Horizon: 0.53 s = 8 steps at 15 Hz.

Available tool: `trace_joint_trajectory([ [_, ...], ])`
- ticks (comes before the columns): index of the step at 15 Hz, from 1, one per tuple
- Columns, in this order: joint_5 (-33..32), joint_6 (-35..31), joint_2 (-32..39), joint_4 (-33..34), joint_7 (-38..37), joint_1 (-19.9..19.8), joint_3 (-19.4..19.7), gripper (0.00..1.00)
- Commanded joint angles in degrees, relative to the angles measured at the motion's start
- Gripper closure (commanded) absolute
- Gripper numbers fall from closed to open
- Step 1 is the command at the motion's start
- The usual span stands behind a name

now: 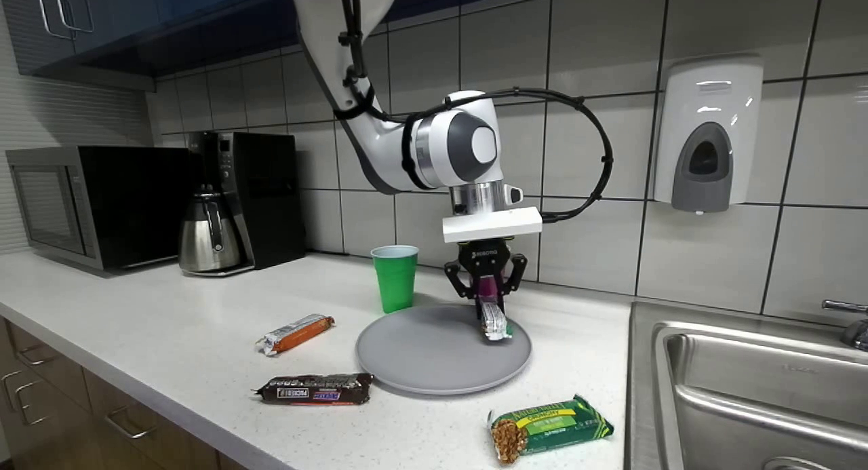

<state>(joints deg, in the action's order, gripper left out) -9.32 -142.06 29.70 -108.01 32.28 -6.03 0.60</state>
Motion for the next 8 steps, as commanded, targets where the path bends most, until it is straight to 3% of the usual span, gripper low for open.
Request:
trace_joint_trajectory([
  [1, -1.26, -1.41, -3.99, -4.72, 0.07, -0.67, -0.75, 0.88],
  [8, -1.87, -1.92, -5.95, -7.80, -0.48, -0.50, -0.05, 0.88],
])
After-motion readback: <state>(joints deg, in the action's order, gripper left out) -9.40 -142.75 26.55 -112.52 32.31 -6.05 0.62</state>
